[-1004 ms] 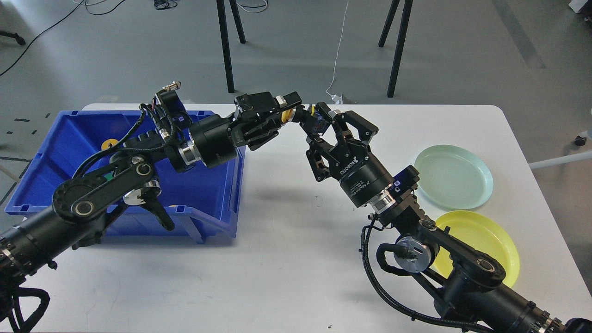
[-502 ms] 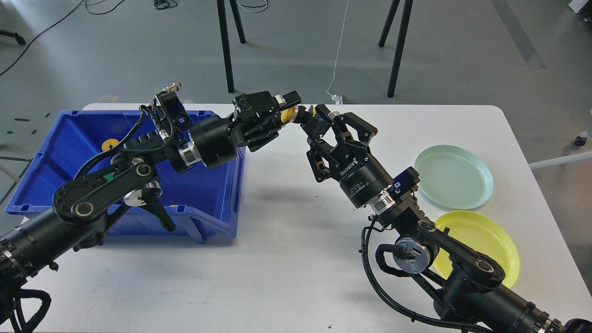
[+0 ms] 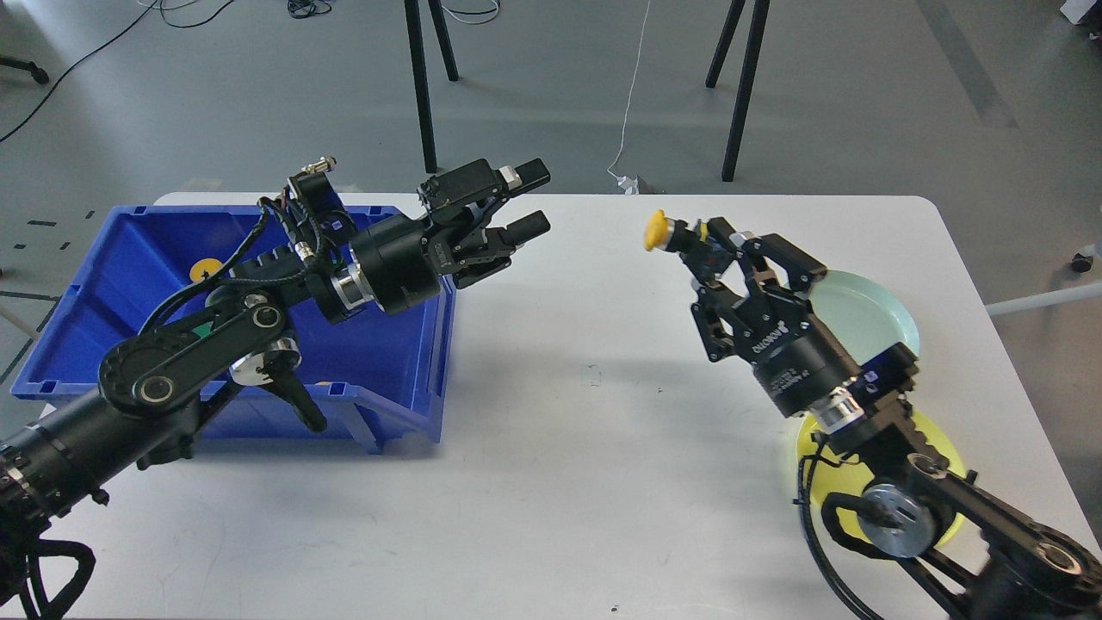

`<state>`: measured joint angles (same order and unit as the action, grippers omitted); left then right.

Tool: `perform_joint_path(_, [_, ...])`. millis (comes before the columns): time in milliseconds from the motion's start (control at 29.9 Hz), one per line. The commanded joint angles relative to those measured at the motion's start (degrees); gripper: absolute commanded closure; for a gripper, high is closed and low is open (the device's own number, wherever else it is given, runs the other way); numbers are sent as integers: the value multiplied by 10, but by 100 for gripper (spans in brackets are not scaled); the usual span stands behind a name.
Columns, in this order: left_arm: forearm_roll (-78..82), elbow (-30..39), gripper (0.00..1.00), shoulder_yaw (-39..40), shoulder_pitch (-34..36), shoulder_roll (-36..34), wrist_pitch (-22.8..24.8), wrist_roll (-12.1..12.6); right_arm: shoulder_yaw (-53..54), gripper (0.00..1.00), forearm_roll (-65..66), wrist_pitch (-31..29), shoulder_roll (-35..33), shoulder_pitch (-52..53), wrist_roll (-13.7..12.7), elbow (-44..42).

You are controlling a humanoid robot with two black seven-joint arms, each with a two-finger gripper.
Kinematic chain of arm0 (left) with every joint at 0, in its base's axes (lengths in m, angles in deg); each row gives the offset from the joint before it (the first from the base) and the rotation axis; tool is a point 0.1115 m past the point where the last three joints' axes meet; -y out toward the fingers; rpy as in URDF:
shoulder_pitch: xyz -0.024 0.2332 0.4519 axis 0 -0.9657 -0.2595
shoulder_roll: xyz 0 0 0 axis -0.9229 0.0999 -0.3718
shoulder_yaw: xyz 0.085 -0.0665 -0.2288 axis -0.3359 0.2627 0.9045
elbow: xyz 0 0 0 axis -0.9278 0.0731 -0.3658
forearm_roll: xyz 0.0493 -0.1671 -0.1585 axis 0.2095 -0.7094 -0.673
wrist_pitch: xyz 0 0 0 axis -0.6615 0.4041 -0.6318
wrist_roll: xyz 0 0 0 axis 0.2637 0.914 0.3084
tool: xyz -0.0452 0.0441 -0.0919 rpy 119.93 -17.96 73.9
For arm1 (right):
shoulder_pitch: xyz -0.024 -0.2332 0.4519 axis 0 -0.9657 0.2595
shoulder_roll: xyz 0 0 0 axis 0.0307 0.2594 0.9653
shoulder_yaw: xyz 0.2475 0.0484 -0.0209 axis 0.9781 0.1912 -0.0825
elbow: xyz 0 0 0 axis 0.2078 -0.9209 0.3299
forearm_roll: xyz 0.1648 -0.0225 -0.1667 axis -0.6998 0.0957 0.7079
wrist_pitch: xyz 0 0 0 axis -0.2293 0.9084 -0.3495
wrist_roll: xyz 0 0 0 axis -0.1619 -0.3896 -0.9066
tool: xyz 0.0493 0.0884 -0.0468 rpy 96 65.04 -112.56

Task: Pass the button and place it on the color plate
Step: 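Lower the yellow button onto the yellow plate and open the right gripper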

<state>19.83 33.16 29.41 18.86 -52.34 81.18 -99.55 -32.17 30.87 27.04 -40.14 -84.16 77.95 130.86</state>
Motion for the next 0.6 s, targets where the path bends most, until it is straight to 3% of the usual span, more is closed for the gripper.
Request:
perform_joint_path(0, [-1,-5,16,5,-1,1,0,0,66,99,10,7,-99,-147,0,35])
perform_joint_path(167, [-19,-13,15,5,-1,7,0,0,84,99,10,9,-147,-267,0,28])
perform_joint_path(368, [-19,-13,15,5,0,7,0,0,80,98,8,22,-133,-282,0,-12])
perform_joint_path(469, [-19,-13,15,5,-1,7,0,0,81,91,6,22,-114,-277,0,-29])
perform_joint_path(569, [-19,-13,15,5,-1,7,0,0,84,70,3,22,-102,-276,0,-31])
